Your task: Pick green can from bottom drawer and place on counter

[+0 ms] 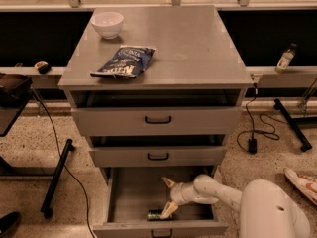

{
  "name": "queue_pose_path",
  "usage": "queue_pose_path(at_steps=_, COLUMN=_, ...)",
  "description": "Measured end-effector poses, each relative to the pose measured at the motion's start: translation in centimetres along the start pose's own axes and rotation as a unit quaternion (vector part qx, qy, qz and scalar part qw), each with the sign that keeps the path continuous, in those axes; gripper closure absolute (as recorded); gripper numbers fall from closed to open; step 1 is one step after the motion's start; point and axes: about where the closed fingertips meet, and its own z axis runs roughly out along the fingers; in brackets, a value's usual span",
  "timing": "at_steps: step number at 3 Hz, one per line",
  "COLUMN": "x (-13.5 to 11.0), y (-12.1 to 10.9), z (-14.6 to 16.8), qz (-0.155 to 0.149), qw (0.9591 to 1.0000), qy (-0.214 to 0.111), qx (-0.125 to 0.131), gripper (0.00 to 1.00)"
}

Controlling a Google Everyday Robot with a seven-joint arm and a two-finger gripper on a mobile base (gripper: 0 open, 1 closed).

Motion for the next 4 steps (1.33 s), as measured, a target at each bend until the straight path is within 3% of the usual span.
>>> queue_pose_path(at_steps=1, x=1.0, y=0.4, z=1.1, qz=0.007, qw=1.0, qy=0.004, qx=-0.005, gripper=0.0)
queue_pose_path(at_steps=3, x=5.1, y=1.7, z=3.1, qz=0.009, qw=0.9989, qy=0.046, qx=-0.005, gripper=0.02)
queue_pose_path(at_steps=4, x=6.1, y=2.4, z=4.4, qz=-0.013, qw=0.9971, qy=0.072, qx=-0.023, gripper=0.03)
